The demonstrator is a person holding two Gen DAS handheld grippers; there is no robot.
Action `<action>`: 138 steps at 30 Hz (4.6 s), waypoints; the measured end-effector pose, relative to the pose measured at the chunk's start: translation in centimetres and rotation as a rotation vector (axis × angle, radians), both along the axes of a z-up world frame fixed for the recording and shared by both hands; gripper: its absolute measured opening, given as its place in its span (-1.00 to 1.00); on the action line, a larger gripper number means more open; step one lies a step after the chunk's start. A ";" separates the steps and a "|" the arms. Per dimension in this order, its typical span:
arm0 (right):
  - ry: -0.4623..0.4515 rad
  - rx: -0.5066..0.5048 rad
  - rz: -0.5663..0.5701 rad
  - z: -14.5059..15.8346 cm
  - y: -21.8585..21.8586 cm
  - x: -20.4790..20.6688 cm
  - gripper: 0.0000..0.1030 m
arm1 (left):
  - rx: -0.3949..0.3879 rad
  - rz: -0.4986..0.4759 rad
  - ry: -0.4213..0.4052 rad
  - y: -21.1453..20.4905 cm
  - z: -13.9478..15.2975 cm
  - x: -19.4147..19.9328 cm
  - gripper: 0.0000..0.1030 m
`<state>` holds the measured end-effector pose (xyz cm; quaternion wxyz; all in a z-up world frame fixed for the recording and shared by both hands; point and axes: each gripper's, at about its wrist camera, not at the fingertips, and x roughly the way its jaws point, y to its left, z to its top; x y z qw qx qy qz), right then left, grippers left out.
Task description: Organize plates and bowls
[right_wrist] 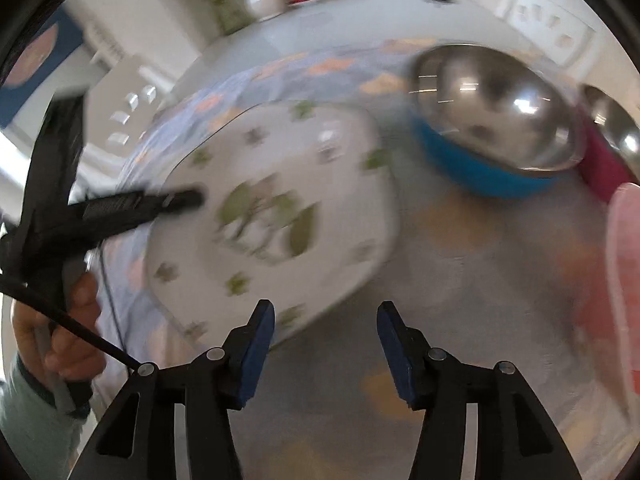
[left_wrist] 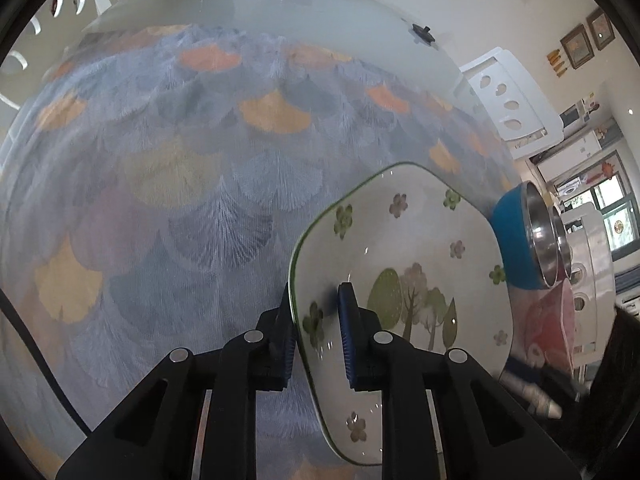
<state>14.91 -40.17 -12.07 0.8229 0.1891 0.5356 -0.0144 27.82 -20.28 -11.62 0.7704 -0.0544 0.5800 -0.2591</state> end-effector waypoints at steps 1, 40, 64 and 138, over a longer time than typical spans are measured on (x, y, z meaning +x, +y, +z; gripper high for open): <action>-0.003 0.014 -0.021 -0.1 -0.9 0.1 0.00 | 0.010 -0.001 -0.003 0.0 0.0 -0.3 -0.67; -0.285 -0.044 0.165 11.6 9.5 -6.8 -0.49 | 0.024 0.087 -0.314 11.9 14.1 -14.7 -0.62; -0.053 -0.066 0.368 4.3 25.2 -18.6 -0.47 | 0.060 0.209 -0.114 25.4 4.8 -27.7 -0.62; -0.107 0.089 -0.454 11.0 -15.5 -19.1 0.41 | -0.079 -0.152 -0.225 -13.0 14.3 -19.1 0.46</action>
